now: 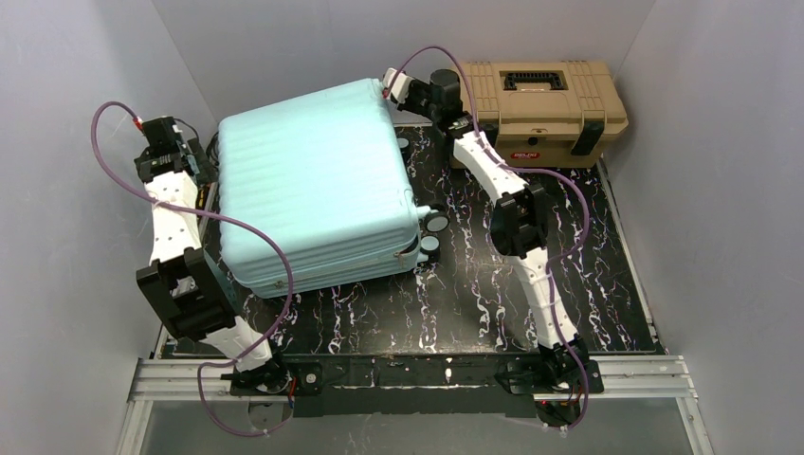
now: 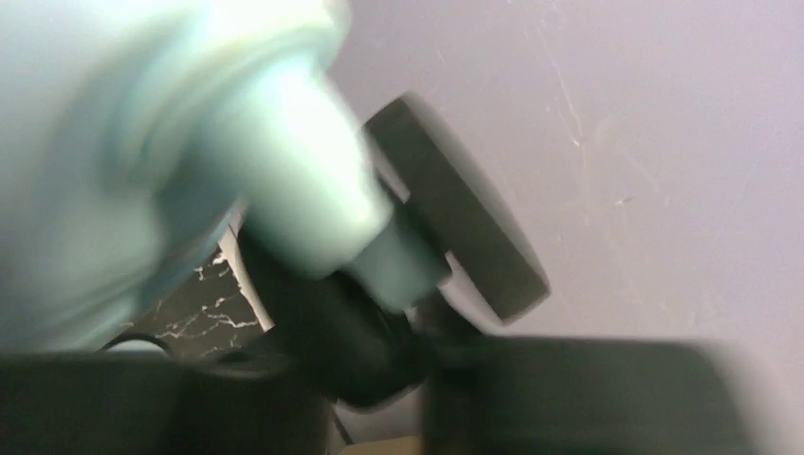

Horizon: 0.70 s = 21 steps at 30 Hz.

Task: Pack the luggage
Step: Zip the luggage at the center of the board.

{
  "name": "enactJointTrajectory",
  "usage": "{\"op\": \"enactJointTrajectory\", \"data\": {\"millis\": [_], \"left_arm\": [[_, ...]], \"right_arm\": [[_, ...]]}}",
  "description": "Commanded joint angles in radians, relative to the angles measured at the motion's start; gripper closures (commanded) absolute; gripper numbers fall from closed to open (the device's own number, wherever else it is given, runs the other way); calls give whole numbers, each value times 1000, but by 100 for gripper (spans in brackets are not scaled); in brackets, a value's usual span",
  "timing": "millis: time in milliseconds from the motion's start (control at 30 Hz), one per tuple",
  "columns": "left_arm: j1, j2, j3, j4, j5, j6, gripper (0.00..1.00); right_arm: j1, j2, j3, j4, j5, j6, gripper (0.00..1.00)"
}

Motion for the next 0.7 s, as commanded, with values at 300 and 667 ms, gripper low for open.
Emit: {"op": "enactJointTrajectory", "data": {"millis": [300, 667], "left_arm": [[-99, 68, 9, -25, 365, 42, 23], [-185, 91, 52, -38, 210, 45, 23]], "right_arm": [[-39, -236, -61, 217, 67, 40, 99], [-63, -268, -348, 341, 85, -56, 75]]}}
